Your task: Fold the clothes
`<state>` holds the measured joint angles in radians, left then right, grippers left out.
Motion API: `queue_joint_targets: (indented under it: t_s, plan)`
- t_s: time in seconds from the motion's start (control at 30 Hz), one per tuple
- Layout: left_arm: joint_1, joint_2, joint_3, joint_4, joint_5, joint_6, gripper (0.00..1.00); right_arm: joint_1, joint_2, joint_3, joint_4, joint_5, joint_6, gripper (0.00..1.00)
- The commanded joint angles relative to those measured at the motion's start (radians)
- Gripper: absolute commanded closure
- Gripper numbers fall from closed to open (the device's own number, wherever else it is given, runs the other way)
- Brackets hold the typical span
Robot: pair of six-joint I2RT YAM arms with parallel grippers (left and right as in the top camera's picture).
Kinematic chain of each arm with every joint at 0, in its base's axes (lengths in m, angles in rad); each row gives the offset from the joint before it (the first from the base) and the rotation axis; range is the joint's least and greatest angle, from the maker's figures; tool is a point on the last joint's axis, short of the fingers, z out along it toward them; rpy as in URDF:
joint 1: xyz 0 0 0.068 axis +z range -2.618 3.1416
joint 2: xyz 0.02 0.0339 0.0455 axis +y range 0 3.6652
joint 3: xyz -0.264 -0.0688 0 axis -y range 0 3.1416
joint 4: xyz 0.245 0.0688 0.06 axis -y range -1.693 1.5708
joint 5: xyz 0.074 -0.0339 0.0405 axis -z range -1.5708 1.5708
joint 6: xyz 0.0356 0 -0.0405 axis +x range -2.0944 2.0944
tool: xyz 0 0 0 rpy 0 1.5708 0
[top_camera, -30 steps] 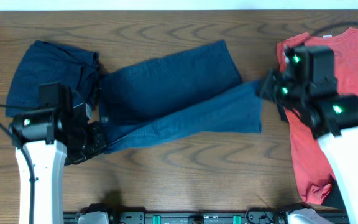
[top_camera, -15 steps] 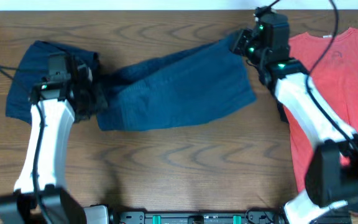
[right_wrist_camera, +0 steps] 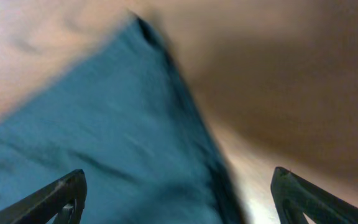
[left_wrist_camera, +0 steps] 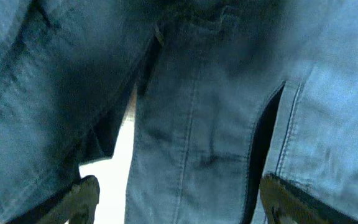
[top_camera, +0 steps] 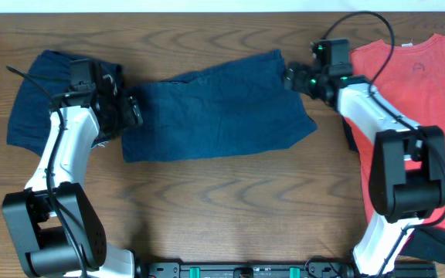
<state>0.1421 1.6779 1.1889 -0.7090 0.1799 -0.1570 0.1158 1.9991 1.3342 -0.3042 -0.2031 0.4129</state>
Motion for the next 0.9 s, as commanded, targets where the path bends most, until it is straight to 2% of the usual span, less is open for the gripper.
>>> queue_joint_targets:
  t_s: [0.0, 0.13, 0.3, 0.37, 0.47, 0.57, 0.63, 0.67, 0.77, 0.87]
  plan:
    - [0.002, -0.011, 0.007, -0.073, 0.058, 0.006, 0.17, -0.044, -0.043, 0.01, -0.082, -0.041, -0.141, 0.08]
    - [-0.005, -0.011, 0.004, -0.125, 0.056, 0.058, 0.18, -0.049, -0.019, 0.008, -0.145, -0.042, -0.299, 0.1]
    - [-0.009, -0.011, -0.006, -0.128, 0.056, 0.088, 0.18, -0.018, 0.033, 0.002, -0.133, -0.048, -0.363, 0.13]
    - [-0.009, -0.011, -0.012, -0.128, 0.056, 0.104, 0.18, -0.006, 0.063, 0.002, -0.122, -0.05, -0.362, 0.22]
    - [-0.009, -0.011, -0.022, -0.129, 0.056, 0.112, 0.18, 0.008, 0.099, 0.002, -0.119, -0.08, -0.363, 0.42]
    - [-0.009, -0.011, -0.029, -0.14, 0.056, 0.132, 0.18, 0.016, 0.111, 0.002, -0.131, -0.153, -0.363, 0.71]
    - [-0.009, -0.011, -0.033, -0.146, 0.055, 0.14, 0.18, 0.017, 0.107, 0.002, -0.16, -0.18, -0.362, 0.94]
    - [-0.009, -0.011, -0.033, -0.148, 0.055, 0.143, 0.18, 0.017, 0.101, 0.002, -0.183, -0.192, -0.361, 0.99]
    - [-0.009, -0.011, -0.033, -0.151, 0.055, 0.147, 0.18, 0.013, 0.063, 0.002, -0.301, -0.155, -0.31, 0.99]
    - [-0.009, -0.011, -0.033, -0.162, 0.055, 0.159, 0.18, 0.014, -0.003, 0.002, -0.472, -0.016, -0.244, 0.99]
